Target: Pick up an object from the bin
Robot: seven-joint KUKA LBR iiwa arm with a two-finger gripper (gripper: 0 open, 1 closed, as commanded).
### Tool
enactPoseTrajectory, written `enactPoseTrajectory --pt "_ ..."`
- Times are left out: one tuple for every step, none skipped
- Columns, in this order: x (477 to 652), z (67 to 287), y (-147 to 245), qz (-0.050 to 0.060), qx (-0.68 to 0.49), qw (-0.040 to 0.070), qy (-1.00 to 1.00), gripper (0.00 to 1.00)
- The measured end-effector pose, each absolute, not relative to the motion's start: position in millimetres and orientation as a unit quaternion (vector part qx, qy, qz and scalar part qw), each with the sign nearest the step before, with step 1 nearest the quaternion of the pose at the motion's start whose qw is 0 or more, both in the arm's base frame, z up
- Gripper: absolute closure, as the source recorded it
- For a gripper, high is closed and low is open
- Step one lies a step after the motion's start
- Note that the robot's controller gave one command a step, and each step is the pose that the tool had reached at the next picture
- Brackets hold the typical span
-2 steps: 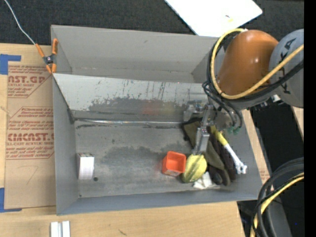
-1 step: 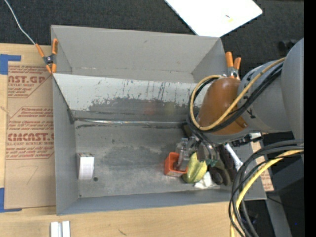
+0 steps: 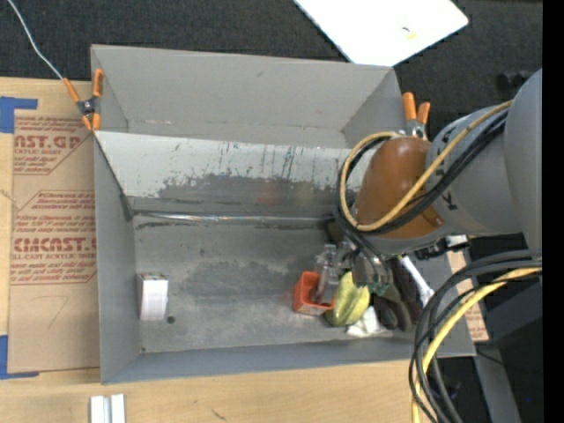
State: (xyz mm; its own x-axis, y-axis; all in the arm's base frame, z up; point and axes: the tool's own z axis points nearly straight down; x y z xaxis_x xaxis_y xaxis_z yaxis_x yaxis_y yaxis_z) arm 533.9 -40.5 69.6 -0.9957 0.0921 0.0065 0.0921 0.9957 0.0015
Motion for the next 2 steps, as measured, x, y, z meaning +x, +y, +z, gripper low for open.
enactPoseTrajectory --pt "513.4 115 -48 -0.001 -0.042 0.004 -0.999 1.0" --pt "509.5 102 -44 -0.001 -0.042 0.004 -0.999 1.0"
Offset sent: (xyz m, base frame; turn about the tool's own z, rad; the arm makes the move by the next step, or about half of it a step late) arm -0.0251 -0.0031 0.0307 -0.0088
